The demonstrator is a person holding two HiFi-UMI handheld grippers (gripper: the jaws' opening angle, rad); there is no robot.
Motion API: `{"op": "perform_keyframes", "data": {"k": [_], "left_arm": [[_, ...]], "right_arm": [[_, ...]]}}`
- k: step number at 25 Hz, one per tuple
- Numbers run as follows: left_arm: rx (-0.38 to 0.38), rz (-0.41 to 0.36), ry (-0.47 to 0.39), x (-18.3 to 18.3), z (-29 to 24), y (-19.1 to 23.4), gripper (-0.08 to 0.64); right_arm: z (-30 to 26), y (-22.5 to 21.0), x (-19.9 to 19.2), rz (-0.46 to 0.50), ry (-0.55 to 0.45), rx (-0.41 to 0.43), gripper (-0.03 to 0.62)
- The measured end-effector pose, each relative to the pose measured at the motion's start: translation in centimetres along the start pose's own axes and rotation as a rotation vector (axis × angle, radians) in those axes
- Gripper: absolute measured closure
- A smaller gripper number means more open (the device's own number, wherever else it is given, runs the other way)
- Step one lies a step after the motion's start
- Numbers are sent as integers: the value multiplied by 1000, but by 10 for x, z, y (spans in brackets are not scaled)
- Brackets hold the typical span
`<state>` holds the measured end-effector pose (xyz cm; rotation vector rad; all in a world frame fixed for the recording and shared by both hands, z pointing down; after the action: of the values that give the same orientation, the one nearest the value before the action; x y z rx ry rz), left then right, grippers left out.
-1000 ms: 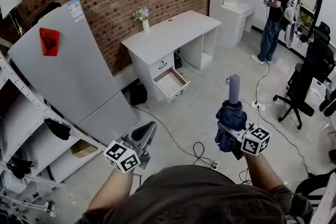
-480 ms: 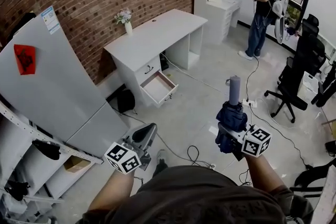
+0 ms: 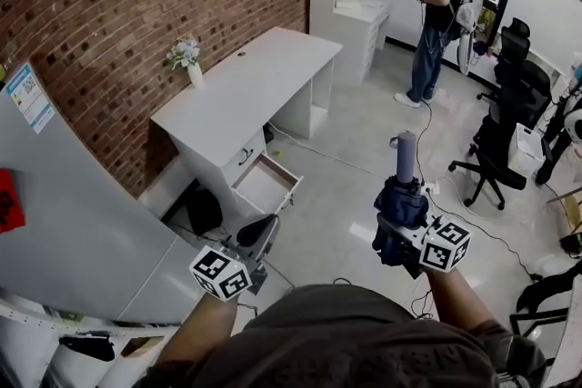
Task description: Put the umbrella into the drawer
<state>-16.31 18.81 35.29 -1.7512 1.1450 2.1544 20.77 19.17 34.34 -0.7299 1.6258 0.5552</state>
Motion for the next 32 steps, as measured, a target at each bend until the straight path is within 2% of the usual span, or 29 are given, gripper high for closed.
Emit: {"op": "perform_keyframes", "data": {"k": [5,12,18,24,27,32], "left_arm": [[-48,3,30,37,-31,72,554],[-68,41,48,54,-59,132,554],[-53,46,54,57,-80,156,554],[13,23,48,60,-107,172,554],[47,4,36,56,-135,172,554],[131,-10,-23,46,-203,162,554]], "right_arm": [[-62,-21,16,-17,-8,-50,354],[-113,-48,21,-40,41,-78,354],[-133,-83,22,-49,46,-84,354],[-158,-133,18,-54,28,-33,354],[-166,-172,14,-55,10,2,354],[-167,-260,9,-54,20,77,354]]}}
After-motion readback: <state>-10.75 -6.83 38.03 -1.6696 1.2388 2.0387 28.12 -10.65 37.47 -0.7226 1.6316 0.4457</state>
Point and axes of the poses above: the fingertips, and each gripper's own axes: z backward along the fingers, y to its left, x out of its top, the point moved 9 cm from there along z, backward along the fingers, and after that the axes turned 12 degrees about z, right-handed, at the moved point
